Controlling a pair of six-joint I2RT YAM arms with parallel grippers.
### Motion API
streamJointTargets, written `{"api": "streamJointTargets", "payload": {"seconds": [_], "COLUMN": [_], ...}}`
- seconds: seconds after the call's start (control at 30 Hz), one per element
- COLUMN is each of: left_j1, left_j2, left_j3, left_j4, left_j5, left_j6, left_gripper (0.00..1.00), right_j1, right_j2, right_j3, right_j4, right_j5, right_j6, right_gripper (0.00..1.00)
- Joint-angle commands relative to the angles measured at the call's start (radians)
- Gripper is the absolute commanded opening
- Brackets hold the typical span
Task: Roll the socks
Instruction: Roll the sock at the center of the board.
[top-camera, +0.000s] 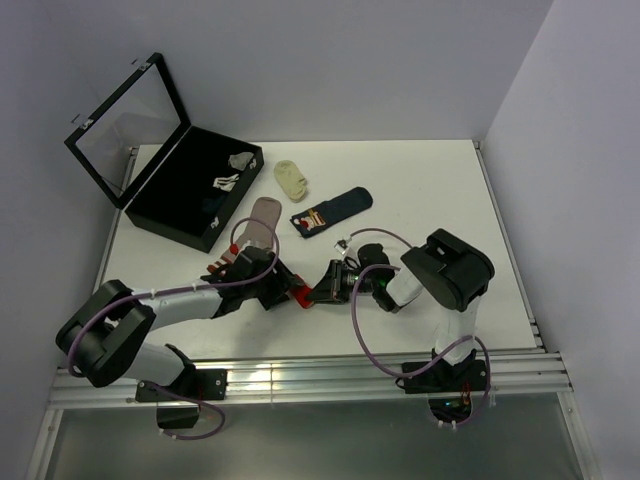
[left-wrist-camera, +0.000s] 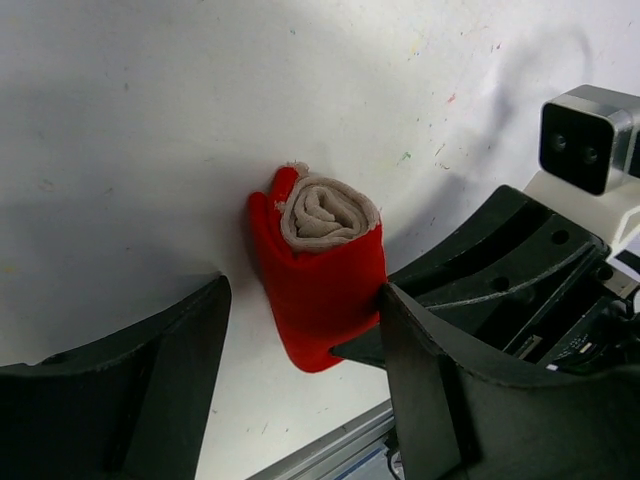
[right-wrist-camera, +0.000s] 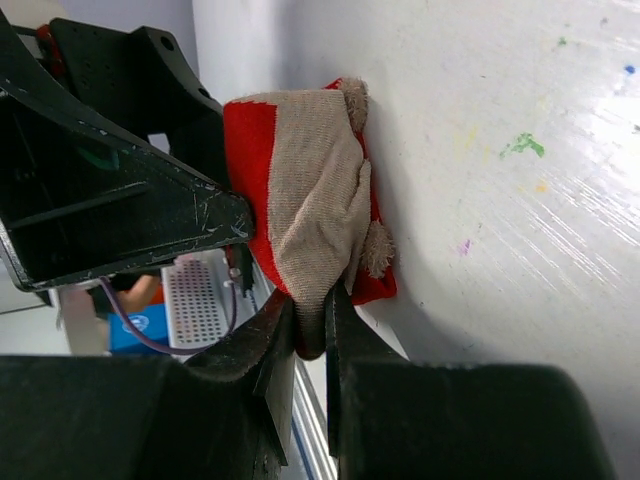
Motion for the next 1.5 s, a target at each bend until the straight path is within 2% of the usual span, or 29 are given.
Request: {"api": "streamJointTargets", "payload": {"seconds": [0.0, 0.43, 0.57, 0.67, 0.73, 0.8, 0.9, 0.93, 1.03, 1.1, 1.23, 1.33, 1.37, 1.47], "left_j1": [-0.014, -0.044, -0.053, -0.063, -0.064, -0.070, -0.073, -0.075, -0.075, -0.075, -0.075, -0.075, -0.075, -0.075], "left_j2": [0.023, 0.138, 0.164, 0.201, 0.228, 0.248, 0.274, 0.284, 0.316, 0.337, 0.370, 0.422, 0.437, 0.497], "left_j3": [0.005, 0.058, 0.084, 0.116, 0.133, 0.148, 0.167, 0.174, 0.199, 0.217, 0.298, 0.370, 0.386, 0.433], "left_j4": [0.026, -0.037, -0.107, -0.199, -0.242, -0.284, -0.322, -0.331, -0.368, -0.402, -0.457, -0.527, -0.541, -0.580], "left_j5": [-0.048, -0.102, -0.136, -0.157, -0.169, -0.174, -0.183, -0.188, -0.199, -0.208, -0.231, -0.257, -0.261, -0.258], "left_j6": [-0.031, -0.078, -0.101, -0.120, -0.132, -0.140, -0.140, -0.138, -0.131, -0.124, -0.069, -0.026, -0.017, 0.007], "left_gripper": [0.67, 0.59, 0.56, 0.52, 0.44, 0.36, 0.31, 0.29, 0.26, 0.24, 0.21, 0.18, 0.18, 0.18], "right_j1": [-0.005, -0.019, -0.021, -0.019, -0.021, -0.022, -0.022, -0.021, -0.021, -0.021, -0.021, -0.021, -0.021, -0.024], "right_j2": [0.047, 0.135, 0.139, 0.138, 0.132, 0.124, 0.095, 0.071, -0.004, -0.061, -0.273, -0.418, -0.454, -0.586], "right_j3": [-0.029, -0.058, -0.054, -0.042, -0.028, -0.019, 0.001, 0.009, 0.023, 0.031, 0.087, 0.109, 0.110, 0.112], "right_j4": [0.022, 0.200, 0.183, 0.172, 0.151, 0.126, 0.060, 0.012, -0.120, -0.209, -0.598, -0.807, -0.849, -0.986], "right_j5": [-0.008, -0.045, -0.047, -0.051, -0.050, -0.047, -0.041, -0.031, -0.001, 0.028, 0.163, 0.321, 0.399, 0.499], "right_j6": [0.049, 0.164, 0.153, 0.147, 0.141, 0.120, 0.075, 0.058, -0.023, -0.105, -0.290, -0.397, -0.428, -0.471], "right_gripper": [0.00, 0.02, 0.02, 0.04, 0.06, 0.10, 0.19, 0.25, 0.35, 0.38, 0.44, 0.47, 0.48, 0.52]}}
